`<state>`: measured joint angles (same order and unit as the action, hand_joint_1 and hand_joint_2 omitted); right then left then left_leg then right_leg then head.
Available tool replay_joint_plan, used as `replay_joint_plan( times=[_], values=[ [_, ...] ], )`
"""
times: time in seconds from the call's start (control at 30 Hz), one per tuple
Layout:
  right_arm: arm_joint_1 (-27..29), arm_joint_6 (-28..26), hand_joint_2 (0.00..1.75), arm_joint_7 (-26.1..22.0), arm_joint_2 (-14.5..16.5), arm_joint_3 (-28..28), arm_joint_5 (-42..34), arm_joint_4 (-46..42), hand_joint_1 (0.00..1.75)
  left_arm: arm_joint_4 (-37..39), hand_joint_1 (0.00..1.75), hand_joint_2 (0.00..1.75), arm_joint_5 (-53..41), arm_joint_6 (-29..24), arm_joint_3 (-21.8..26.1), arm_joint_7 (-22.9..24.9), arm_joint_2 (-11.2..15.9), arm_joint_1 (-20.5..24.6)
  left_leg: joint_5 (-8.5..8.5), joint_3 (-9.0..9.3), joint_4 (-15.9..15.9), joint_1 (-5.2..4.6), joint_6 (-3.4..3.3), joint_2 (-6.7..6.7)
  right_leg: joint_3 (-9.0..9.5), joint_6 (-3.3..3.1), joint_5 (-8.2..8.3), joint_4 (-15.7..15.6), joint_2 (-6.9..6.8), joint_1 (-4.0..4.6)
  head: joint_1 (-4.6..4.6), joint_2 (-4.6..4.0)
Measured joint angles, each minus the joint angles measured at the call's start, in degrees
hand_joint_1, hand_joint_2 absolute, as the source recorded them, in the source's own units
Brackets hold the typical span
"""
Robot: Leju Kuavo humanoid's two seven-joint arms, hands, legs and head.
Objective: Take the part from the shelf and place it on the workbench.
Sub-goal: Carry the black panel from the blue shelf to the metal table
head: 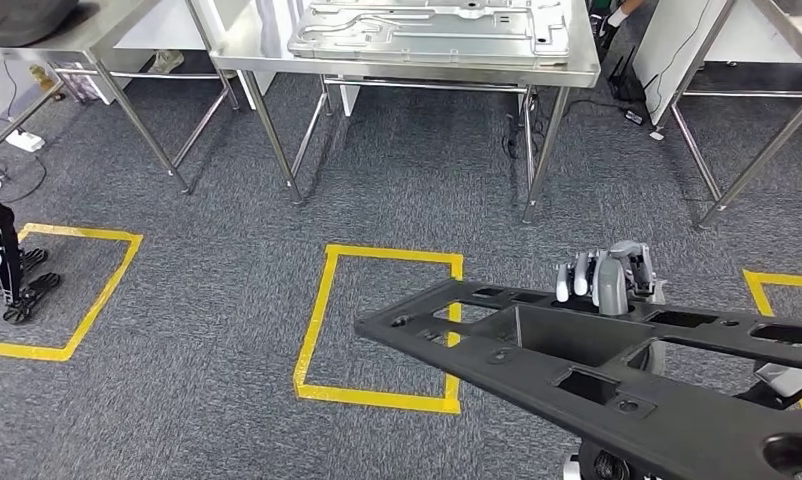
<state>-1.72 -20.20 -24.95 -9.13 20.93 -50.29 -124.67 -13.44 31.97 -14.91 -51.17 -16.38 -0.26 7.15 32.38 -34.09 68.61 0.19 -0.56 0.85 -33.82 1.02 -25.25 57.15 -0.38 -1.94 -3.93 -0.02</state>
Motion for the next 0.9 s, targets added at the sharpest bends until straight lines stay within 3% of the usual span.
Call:
replay_joint_plan(
  times=[0.07, 0.1, 0.2, 0.23, 0.3, 0.4, 0.43, 0.5, 0.57, 0.6, 0.63, 0.7, 0.73, 0.77, 0.9],
  values=[
    [0.0, 0.1, 1.75, -0.1, 0.0, 0.4, -0.2, 0.2, 1.75, 0.0, 0.00, 1.75, 0.0, -0.3, 0.0, 0.1, 0.0, -0.1, 1.51, -4.05, 3.9, 0.19, 0.33, -0.05, 0.76, 0.00, -0.70, 0.0, 0.09, 0.01, 0.00, 0.00],
    [0.1, 0.2, 1.75, -0.1, 0.0, 0.6, -0.3, 0.3, 1.75, 0.0, 0.00, 1.75, 0.0, -0.4, 0.0, 0.1, 0.0, -0.1, 0.53, -4.80, 3.1, 0.22, 0.30, -0.07, 1.35, 0.05, -1.11, 0.0, 0.13, 0.01, 0.00, 0.00],
    [0.0, 0.3, 1.75, -0.1, 0.1, 1.1, -0.3, 0.5, 1.75, 0.0, 0.00, 1.75, 0.0, -0.7, 0.0, 0.5, 0.0, -0.1, -7.65, -2.27, -8.2, -0.13, -0.64, -0.26, 3.06, 0.46, -2.27, -0.2, 0.21, 0.07, 0.01, 0.00],
    [0.0, 0.4, 1.75, -0.2, 0.2, 1.3, -0.3, 0.6, 1.75, 0.0, 0.00, 1.75, 0.0, -0.7, 0.0, 0.6, 0.0, -0.1, -9.08, -1.57, -11.0, -0.40, -1.03, -0.35, 3.31, 0.70, -2.54, -0.2, 0.26, 0.10, 0.01, 0.00],
    [0.0, 0.5, 1.75, -0.2, 0.3, 1.6, -0.4, 0.8, 1.75, 0.0, 0.00, 1.75, 0.0, -0.8, 0.0, 0.8, 0.0, -0.2, -9.62, -1.20, -12.6, -0.87, -1.64, -0.44, 3.52, 1.30, -2.91, -0.5, 0.33, 0.15, 0.00, 0.00],
    [-0.1, 0.7, 1.75, -0.4, 0.5, 1.8, -0.7, 1.0, 1.75, 0.0, 0.00, 1.75, 0.0, -0.9, 0.0, 0.9, 0.0, -0.2, -10.43, 0.00, -13.7, -0.61, -2.43, -0.34, 3.75, 2.09, -3.98, 0.2, 0.32, 0.28, 0.05, 0.00],
    [-0.2, 0.7, 1.75, -0.5, 0.5, 1.8, -0.7, 1.1, 1.75, 0.0, 0.00, 1.75, 0.0, -1.0, 0.0, 0.9, 0.0, 0.0, -10.54, 0.49, -14.2, -0.47, -2.75, -0.31, 2.98, 2.19, -5.16, 2.2, 0.33, 0.36, 0.10, 0.00],
    [-0.2, 0.9, 1.75, -0.6, 0.5, 1.9, -0.7, 1.3, 1.75, 0.0, 0.00, 1.75, 0.0, -1.1, 0.0, 0.9, -0.1, 0.2, -10.38, 0.98, -14.5, -0.51, -3.32, -0.29, -0.89, 2.21, -8.50, 9.6, 0.35, 0.43, 0.17, 0.00],
    [-0.1, 0.9, 1.75, -0.7, 0.6, 1.9, -0.8, 1.5, 1.75, 0.0, 0.00, 1.75, 0.0, -1.1, 0.0, 0.9, -0.2, 0.3, -10.09, 1.19, -14.5, -0.70, -3.63, -0.23, -4.65, 2.26, -9.77, 15.3, 0.36, 0.49, 0.18, 0.00],
    [-0.1, 0.9, 1.75, -0.7, 0.6, 1.9, -0.8, 1.7, 1.75, 0.0, 0.00, 1.75, 0.0, -1.1, 0.0, 0.9, -0.2, 0.3, -9.93, 1.36, -14.4, -0.75, -3.66, -0.17, -5.06, 2.25, -8.64, 15.0, 0.35, 0.51, 0.19, 0.00],
    [-0.1, 0.9, 1.75, -0.8, 0.6, 1.9, -0.7, 1.8, 1.75, 0.0, 0.00, 1.75, 0.0, -1.1, 0.0, 0.9, -0.2, 0.2, -9.74, 1.62, -14.4, -0.77, -3.60, -0.08, -4.27, 2.19, -6.50, 12.4, 0.35, 0.53, 0.19, 0.00],
    [-0.1, 0.8, 1.75, -1.2, 0.6, 1.9, -0.4, 1.8, 1.75, 0.0, 0.00, 1.75, 0.0, -1.1, 0.0, 0.9, -0.2, 0.3, -9.24, 2.16, -14.3, -0.91, -3.24, 0.14, -0.79, 1.90, -1.89, 4.1, 0.36, 0.63, 0.19, 0.00],
    [-0.2, 0.6, 1.75, -1.5, 0.6, 1.9, -0.2, 1.8, 1.75, 0.0, 0.00, 1.75, 0.0, -1.1, 0.0, 0.9, -0.2, 0.4, -9.00, 2.31, -14.1, -1.03, -3.00, 0.20, 0.57, 1.67, -0.59, 1.0, 0.37, 0.69, 0.19, 0.00],
    [-0.2, 0.4, 1.75, -1.7, 0.7, 1.9, 0.1, 1.9, 1.75, 0.0, 0.00, 1.75, 0.0, -1.1, 0.0, 0.9, -0.2, 0.4, -8.81, 2.36, -14.1, -1.15, -2.77, 0.23, 1.30, 1.45, -0.08, -0.7, 0.38, 0.78, 0.17, 0.00],
    [-0.5, -0.2, 1.75, -2.1, 0.9, 2.0, 0.7, 1.8, 1.75, 0.0, 0.00, 1.75, 0.0, -1.1, 0.0, 0.9, -0.1, 0.5, -7.86, 1.94, -13.0, -1.01, -1.62, 0.15, 1.50, 0.47, 0.05, -1.3, 0.33, 0.74, 0.08, 0.00]
  ],
)
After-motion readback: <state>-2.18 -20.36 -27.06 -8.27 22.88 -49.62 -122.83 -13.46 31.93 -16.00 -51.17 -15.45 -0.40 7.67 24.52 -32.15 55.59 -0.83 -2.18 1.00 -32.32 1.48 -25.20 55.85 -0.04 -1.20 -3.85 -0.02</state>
